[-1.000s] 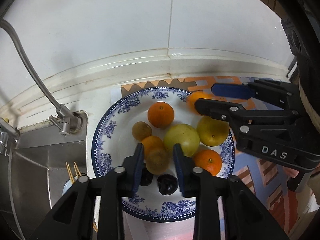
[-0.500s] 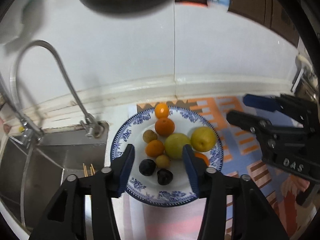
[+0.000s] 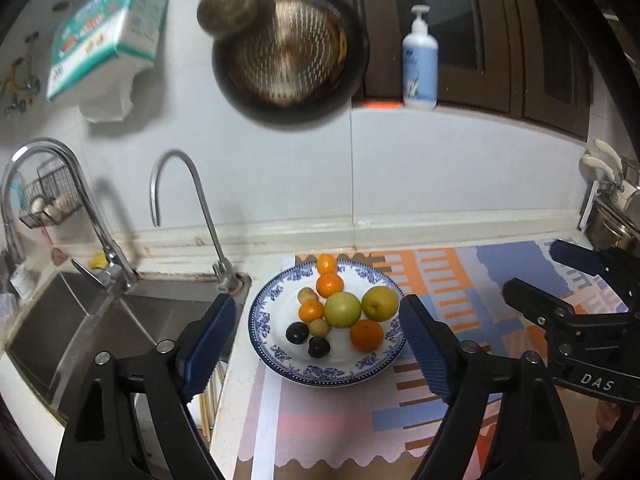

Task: Organize fruits

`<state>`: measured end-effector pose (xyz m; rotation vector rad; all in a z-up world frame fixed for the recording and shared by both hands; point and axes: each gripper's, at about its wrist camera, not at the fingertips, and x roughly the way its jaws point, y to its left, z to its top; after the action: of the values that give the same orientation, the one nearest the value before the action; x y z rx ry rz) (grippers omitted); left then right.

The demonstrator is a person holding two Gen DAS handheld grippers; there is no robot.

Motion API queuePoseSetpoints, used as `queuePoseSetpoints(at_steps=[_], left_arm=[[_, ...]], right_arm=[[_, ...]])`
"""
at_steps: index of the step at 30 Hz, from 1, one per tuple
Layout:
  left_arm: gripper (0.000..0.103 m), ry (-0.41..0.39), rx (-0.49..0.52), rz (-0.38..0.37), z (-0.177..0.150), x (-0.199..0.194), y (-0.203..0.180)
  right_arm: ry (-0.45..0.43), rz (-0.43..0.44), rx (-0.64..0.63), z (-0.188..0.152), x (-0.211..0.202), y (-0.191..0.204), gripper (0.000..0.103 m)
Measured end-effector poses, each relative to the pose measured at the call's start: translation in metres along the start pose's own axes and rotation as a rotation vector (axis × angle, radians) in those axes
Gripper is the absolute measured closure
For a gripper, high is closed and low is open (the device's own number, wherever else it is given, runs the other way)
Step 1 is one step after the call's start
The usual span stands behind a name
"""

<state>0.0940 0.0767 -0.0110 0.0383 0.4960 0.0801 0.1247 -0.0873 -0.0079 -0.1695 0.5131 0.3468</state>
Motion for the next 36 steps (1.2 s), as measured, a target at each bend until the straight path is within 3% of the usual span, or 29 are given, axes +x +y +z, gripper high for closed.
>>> queuePoseSetpoints(at_steps=[5, 10, 18, 36], left_arm=[[0.008, -0.057, 0.013, 0.014, -0.003, -0.031, -0.009], [0.007, -0.08, 0.019, -0.005, -0.007, -0.055, -0.016], [0.003, -0.113, 0.025, -0.037, -0.017, -0.087, -0.023], [0.0, -0.109, 0.032, -0.068, -0.039, -0.121, -0.03]], right_arm=[[-0.047, -0.062, 0.027, -0.008, -0.038, -0.006, 0.018], [-0.084, -0.119, 0.064, -0.015, -0.071, -0.011, 0.013], [-0.115, -0.17, 0.108, -0.029, -0.116, -0.009, 0.012], [-0.126, -0.21, 0.139, -0.058, -0.16, -0.002, 0.012]])
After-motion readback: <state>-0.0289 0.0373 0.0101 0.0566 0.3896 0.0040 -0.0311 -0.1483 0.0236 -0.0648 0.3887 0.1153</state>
